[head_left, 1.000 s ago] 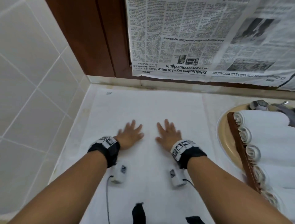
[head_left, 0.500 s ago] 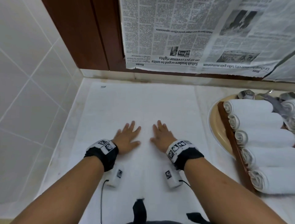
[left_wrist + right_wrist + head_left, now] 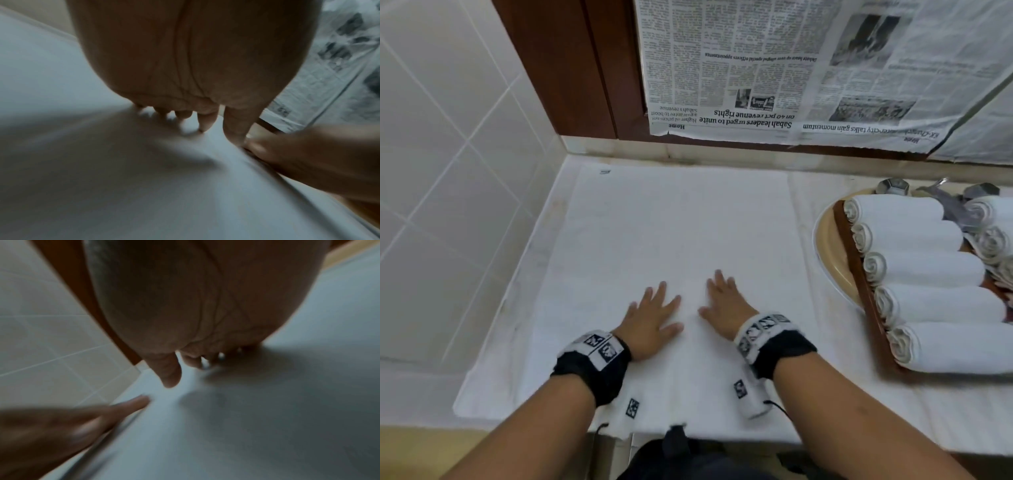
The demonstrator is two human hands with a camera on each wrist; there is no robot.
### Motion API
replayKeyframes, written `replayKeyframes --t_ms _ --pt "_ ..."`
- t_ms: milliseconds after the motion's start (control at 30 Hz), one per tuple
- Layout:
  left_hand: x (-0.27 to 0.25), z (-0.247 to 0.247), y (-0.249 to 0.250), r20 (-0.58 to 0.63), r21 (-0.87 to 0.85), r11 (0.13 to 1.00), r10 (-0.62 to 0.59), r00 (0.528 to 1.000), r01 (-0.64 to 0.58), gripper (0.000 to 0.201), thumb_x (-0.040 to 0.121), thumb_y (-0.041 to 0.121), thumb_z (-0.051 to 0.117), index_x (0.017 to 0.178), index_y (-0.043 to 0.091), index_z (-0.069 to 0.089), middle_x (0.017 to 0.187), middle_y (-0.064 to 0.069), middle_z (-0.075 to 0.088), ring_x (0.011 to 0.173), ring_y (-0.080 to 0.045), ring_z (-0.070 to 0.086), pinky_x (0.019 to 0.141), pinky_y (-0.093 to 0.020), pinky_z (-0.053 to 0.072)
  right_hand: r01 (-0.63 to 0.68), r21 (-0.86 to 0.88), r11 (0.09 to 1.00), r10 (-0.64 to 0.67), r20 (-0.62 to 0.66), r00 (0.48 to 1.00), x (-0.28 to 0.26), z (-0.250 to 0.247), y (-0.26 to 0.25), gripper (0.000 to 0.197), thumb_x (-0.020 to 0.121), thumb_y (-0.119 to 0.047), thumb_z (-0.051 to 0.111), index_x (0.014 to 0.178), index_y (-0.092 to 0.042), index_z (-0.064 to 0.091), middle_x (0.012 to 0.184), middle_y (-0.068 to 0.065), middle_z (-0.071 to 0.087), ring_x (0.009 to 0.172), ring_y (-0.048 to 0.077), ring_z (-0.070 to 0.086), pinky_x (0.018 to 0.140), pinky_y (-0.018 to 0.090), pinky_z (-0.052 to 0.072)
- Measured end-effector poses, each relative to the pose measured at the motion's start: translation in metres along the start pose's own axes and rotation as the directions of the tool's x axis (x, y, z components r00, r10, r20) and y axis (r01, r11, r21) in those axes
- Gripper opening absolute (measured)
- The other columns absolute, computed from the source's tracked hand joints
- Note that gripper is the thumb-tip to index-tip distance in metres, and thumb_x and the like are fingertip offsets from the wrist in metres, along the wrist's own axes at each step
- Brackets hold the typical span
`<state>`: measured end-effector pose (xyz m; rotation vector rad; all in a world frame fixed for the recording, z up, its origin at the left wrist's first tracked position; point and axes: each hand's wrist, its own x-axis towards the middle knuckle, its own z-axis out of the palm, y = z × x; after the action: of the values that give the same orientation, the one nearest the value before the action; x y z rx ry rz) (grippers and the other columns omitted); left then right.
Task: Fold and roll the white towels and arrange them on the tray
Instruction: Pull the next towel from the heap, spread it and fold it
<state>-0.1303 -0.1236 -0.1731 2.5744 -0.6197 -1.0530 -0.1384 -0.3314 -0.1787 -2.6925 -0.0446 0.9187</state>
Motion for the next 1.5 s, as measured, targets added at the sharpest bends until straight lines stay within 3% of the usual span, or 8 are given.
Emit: replayKeyframes --t_ms 67,233,500,800,1000,1300,1400,1500 --pt "-0.028 0.016 -0.032 -0.003 0.038 0.993 -0.114 0.994 0.114 0.107 0.068 0.090 0.013 0.154 0.031 -0.012 0.154 0.006 -0.033 0.144 -0.018 -0.025 0.118 -0.048 -0.006 -0.068 -0.054 0.996 0.069 0.013 0.998 -0.020 0.009 0.043 0.078 0.104 -0.043 0.040 0.158 -0.015 -0.010 0.162 0.006 -0.025 0.151 0.031 -0.015 0.120 0.049 0.006" --pt "-0.086 0.039 -0.108 -0.250 -0.049 0.858 -0.506 0.825 0.511 0.080 0.098 0.061 0.033 0.156 0.028 -0.010 0.160 -0.007 -0.025 0.150 -0.033 -0.011 0.120 -0.053 0.007 -0.380 -0.030 0.924 0.372 -0.144 0.917 -0.060 -0.003 0.118 0.074 0.103 -0.040 0.039 0.158 -0.012 -0.001 0.165 0.011 -0.014 0.152 0.035 -0.007 0.121 0.048 0.013" --pt "-0.084 0.119 0.008 -0.214 0.031 0.983 -0.171 0.962 0.182 0.088 0.079 0.077 0.012 0.153 0.036 -0.012 0.158 0.005 -0.030 0.149 -0.023 -0.021 0.119 -0.047 -0.005 0.074 -0.086 0.994 -0.074 0.009 0.997 -0.088 0.075 -0.011 0.081 0.101 -0.055 0.037 0.158 -0.023 -0.011 0.160 0.004 -0.031 0.149 0.030 -0.023 0.121 0.050 -0.001" --pt "-0.152 0.107 -0.102 -0.411 -0.313 0.715 -0.695 0.590 0.625 0.075 0.099 0.056 0.037 0.158 0.019 0.009 0.164 -0.013 -0.009 0.150 -0.037 -0.001 0.117 -0.059 0.014 -0.358 -0.021 0.934 0.353 -0.128 0.927 -0.117 0.059 0.091 0.073 0.103 -0.050 0.029 0.157 -0.025 -0.013 0.161 0.008 -0.030 0.150 0.031 -0.019 0.122 0.051 -0.003" --pt "-0.102 0.127 -0.006 -0.267 0.104 0.978 -0.148 0.952 0.181 0.098 0.070 0.072 -0.004 0.157 0.029 0.000 0.162 -0.002 -0.019 0.151 -0.028 -0.010 0.119 -0.052 0.003 0.020 -0.103 0.994 -0.037 -0.171 0.985 -0.121 0.104 -0.039 0.078 0.102 -0.050 0.037 0.158 -0.022 -0.009 0.159 0.008 -0.032 0.149 0.031 -0.023 0.120 0.050 -0.004" --pt "-0.154 0.100 -0.149 -0.391 -0.057 0.864 -0.481 0.785 0.501 0.073 0.097 0.064 0.021 0.156 0.032 -0.008 0.161 -0.003 -0.025 0.151 -0.027 -0.014 0.120 -0.054 0.000 -0.428 0.123 0.895 0.445 -0.280 0.850 -0.152 0.122 0.058 0.070 0.103 -0.053 0.026 0.159 -0.024 -0.005 0.164 0.008 -0.019 0.153 0.029 -0.009 0.122 0.053 0.005" --pt "-0.137 0.099 -0.096 -0.454 -0.008 0.928 -0.336 0.825 0.373 0.085 0.088 0.068 0.015 0.157 0.018 0.008 0.163 -0.012 -0.010 0.151 -0.036 -0.001 0.116 -0.058 0.008 -0.469 0.211 0.857 0.514 -0.299 0.804 -0.139 0.120 0.013 0.071 0.103 -0.049 0.033 0.159 -0.020 0.000 0.164 0.012 -0.016 0.152 0.032 -0.008 0.122 0.054 0.007" --pt "-0.120 0.113 -0.016 -0.361 0.139 0.988 -0.010 0.932 0.065 0.083 0.086 0.068 0.007 0.157 0.026 0.003 0.164 -0.005 -0.012 0.151 -0.029 -0.009 0.119 -0.052 0.002 -0.184 0.104 0.977 0.207 -0.297 0.932 -0.127 0.133 -0.061 0.070 0.104 -0.041 0.037 0.159 -0.025 -0.003 0.164 0.009 -0.019 0.152 0.032 -0.012 0.120 0.052 0.006"
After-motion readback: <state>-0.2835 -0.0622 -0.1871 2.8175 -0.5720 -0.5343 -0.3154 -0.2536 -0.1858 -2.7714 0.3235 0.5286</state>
